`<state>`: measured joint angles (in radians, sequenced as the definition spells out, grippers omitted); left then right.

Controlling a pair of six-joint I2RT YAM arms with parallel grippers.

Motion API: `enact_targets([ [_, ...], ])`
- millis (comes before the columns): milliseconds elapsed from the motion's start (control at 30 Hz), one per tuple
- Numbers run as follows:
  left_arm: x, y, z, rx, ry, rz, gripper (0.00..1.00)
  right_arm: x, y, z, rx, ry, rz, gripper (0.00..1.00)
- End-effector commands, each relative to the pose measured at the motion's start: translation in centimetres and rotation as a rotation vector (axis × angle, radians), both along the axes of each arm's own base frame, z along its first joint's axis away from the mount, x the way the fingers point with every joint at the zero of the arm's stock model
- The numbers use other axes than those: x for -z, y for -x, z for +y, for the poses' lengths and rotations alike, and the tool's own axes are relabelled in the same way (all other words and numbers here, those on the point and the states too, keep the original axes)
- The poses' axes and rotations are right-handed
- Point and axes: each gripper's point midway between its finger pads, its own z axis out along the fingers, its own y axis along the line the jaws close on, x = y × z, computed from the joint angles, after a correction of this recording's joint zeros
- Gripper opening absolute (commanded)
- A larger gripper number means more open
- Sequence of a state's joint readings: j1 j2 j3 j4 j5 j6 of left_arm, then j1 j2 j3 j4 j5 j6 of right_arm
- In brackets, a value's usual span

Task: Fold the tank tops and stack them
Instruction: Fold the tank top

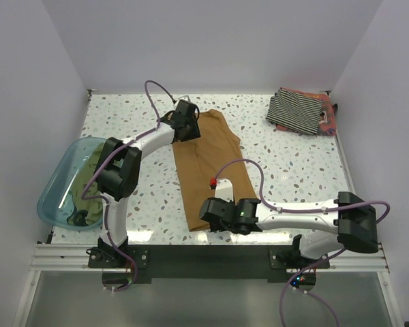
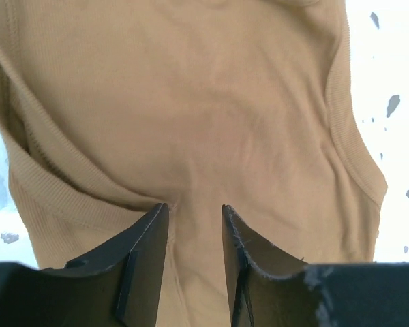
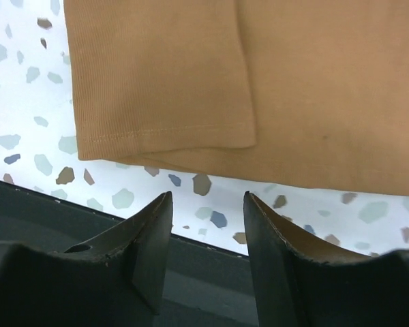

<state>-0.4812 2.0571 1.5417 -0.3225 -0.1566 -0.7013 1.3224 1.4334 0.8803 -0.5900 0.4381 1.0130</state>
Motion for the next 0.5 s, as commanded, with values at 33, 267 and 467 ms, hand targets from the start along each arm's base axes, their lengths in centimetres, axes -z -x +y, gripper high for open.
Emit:
enact_targets([
  [33, -5.0, -2.1, -1.5, 0.035, 0.057, -0.137, 0.42, -4.0, -1.6, -1.2, 0.060, -0.034, -0.107, 0.49],
  [267, -3.9, -1.1, 0.8, -0.091, 0.007, -0.077, 0.00, -4.3, -2.8, 2.9, -0.065, -0.020, -0.155, 0.44],
  [467, -1.0, 0.2, 1.2, -0.086, -0.014, -0.014, 0.00, -1.9, -3.6, 6.0, -0.177, -0.003, -0.152, 0.39],
])
